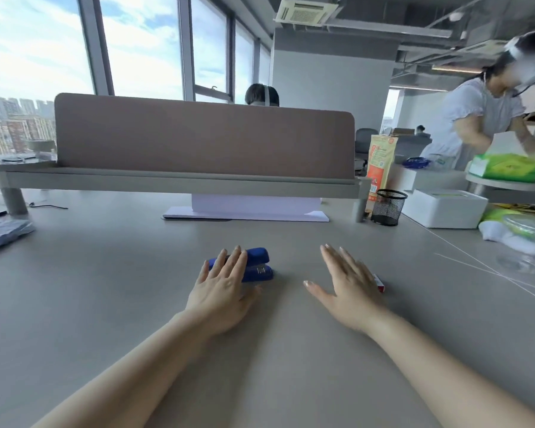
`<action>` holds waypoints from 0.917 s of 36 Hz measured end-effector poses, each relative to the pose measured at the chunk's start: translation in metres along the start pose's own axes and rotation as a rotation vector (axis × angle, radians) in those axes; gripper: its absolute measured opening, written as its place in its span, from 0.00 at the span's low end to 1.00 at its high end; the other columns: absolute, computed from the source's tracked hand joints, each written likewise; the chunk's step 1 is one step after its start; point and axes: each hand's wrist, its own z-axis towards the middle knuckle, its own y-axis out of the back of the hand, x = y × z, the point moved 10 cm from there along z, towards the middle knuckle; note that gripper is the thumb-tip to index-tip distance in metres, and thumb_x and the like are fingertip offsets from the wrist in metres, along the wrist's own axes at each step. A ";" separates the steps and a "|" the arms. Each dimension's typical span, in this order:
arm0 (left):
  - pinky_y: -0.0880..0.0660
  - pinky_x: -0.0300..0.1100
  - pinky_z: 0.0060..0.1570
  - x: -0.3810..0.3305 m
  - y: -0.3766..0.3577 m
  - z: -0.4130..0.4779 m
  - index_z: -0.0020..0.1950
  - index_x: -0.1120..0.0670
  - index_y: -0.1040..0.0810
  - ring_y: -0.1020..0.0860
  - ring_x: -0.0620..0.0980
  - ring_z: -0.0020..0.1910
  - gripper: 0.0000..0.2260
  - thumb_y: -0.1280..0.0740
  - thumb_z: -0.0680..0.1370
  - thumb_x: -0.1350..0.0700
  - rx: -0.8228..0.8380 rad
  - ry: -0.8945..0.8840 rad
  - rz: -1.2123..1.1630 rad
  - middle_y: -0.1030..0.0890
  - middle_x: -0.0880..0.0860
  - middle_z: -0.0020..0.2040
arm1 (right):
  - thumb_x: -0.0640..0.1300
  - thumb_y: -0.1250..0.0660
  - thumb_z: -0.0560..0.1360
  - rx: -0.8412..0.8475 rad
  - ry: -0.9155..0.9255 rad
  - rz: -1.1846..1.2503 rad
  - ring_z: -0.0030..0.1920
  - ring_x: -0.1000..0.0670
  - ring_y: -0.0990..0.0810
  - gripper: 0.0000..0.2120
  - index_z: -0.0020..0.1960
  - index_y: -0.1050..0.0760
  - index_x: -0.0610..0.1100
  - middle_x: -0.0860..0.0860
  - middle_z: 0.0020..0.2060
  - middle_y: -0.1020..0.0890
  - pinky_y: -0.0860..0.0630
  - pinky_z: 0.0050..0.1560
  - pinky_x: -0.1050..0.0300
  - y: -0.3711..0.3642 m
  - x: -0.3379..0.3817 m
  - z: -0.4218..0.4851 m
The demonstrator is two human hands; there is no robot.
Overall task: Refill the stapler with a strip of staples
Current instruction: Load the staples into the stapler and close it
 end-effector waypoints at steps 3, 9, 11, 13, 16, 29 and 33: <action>0.60 0.48 0.74 -0.009 -0.004 0.000 0.75 0.50 0.60 0.60 0.49 0.76 0.34 0.51 0.76 0.35 -0.007 0.005 -0.022 0.57 0.46 0.78 | 0.69 0.54 0.72 0.158 -0.120 -0.051 0.75 0.53 0.63 0.40 0.74 0.63 0.48 0.54 0.76 0.59 0.62 0.75 0.51 -0.006 -0.036 -0.022; 0.61 0.45 0.73 -0.018 -0.010 0.013 0.75 0.49 0.60 0.60 0.47 0.76 0.37 0.55 0.71 0.32 -0.004 -0.035 -0.023 0.57 0.45 0.77 | 0.73 0.58 0.67 0.264 -0.141 -0.049 0.76 0.50 0.61 0.43 0.75 0.59 0.50 0.52 0.77 0.57 0.63 0.74 0.54 -0.018 -0.053 -0.033; 0.61 0.44 0.73 -0.020 -0.010 0.019 0.75 0.49 0.60 0.60 0.47 0.76 0.38 0.57 0.70 0.31 -0.007 -0.046 -0.026 0.57 0.45 0.77 | 0.71 0.55 0.71 0.252 -0.134 -0.051 0.76 0.49 0.60 0.40 0.75 0.57 0.49 0.52 0.77 0.56 0.62 0.75 0.53 -0.019 -0.050 -0.025; 0.61 0.44 0.73 -0.020 -0.013 0.027 0.75 0.48 0.60 0.59 0.46 0.76 0.40 0.60 0.68 0.29 -0.011 -0.062 -0.022 0.57 0.44 0.77 | 0.71 0.55 0.71 0.249 -0.130 -0.054 0.76 0.49 0.60 0.40 0.75 0.57 0.49 0.51 0.77 0.56 0.62 0.75 0.53 -0.023 -0.047 -0.015; 0.60 0.44 0.74 -0.017 -0.019 0.044 0.75 0.48 0.60 0.59 0.45 0.76 0.42 0.64 0.65 0.28 -0.008 -0.075 -0.012 0.57 0.44 0.77 | 0.71 0.55 0.70 0.246 -0.138 -0.037 0.76 0.48 0.59 0.41 0.75 0.56 0.49 0.51 0.77 0.55 0.61 0.75 0.52 -0.033 -0.045 0.007; 0.60 0.44 0.75 0.003 -0.054 0.162 0.75 0.48 0.58 0.60 0.44 0.75 0.27 0.55 0.79 0.41 0.039 -0.060 -0.080 0.56 0.45 0.77 | 0.71 0.52 0.70 0.306 -0.166 0.055 0.75 0.45 0.65 0.43 0.75 0.56 0.46 0.46 0.76 0.61 0.63 0.75 0.49 -0.074 -0.057 0.135; 0.60 0.44 0.75 0.006 -0.063 0.195 0.75 0.48 0.58 0.60 0.43 0.75 0.27 0.54 0.79 0.42 0.039 -0.079 -0.087 0.56 0.44 0.77 | 0.73 0.51 0.68 0.351 -0.174 0.075 0.75 0.46 0.67 0.46 0.75 0.58 0.46 0.47 0.76 0.63 0.64 0.75 0.48 -0.087 -0.061 0.170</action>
